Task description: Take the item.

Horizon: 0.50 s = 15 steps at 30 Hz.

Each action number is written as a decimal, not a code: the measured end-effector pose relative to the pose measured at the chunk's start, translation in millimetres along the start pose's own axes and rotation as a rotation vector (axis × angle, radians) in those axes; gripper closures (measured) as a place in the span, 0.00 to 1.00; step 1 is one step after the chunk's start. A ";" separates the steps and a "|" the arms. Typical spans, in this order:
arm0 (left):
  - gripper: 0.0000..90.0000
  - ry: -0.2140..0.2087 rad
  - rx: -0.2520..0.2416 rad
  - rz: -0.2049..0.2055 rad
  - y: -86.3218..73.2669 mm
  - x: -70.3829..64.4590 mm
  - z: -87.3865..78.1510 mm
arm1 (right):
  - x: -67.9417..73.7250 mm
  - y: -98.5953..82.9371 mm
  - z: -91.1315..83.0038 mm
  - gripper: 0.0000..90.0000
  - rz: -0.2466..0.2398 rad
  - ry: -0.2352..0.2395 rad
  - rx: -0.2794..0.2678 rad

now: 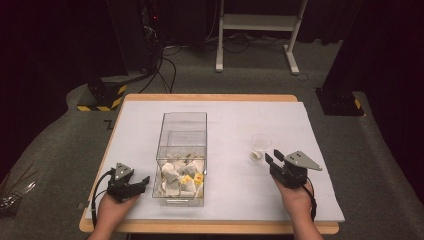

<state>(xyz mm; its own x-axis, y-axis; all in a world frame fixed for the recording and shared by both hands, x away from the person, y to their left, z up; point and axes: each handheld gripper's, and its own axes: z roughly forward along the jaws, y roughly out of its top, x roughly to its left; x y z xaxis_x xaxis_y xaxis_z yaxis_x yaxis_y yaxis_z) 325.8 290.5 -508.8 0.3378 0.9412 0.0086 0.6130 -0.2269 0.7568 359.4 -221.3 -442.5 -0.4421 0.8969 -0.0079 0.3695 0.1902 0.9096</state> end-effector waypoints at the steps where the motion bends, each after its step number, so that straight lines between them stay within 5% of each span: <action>1: 0.34 -0.001 0.001 0.000 0.0 0.1 0.0 | -0.9 -2.0 -1.1 0.67 -0.007 -0.002 0.005; 15: 0.34 -0.002 0.000 -0.001 0.1 0.3 0.1 | -13.2 -43.0 -6.1 0.64 -0.020 -0.042 0.101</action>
<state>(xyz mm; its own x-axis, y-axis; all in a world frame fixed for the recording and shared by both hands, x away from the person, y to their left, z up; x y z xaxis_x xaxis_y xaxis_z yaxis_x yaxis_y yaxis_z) 326.0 290.8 -508.8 0.3385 0.9409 0.0067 0.6137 -0.2262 0.7564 344.4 -243.8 -479.0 -0.4167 0.9079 -0.0450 0.4426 0.2459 0.8623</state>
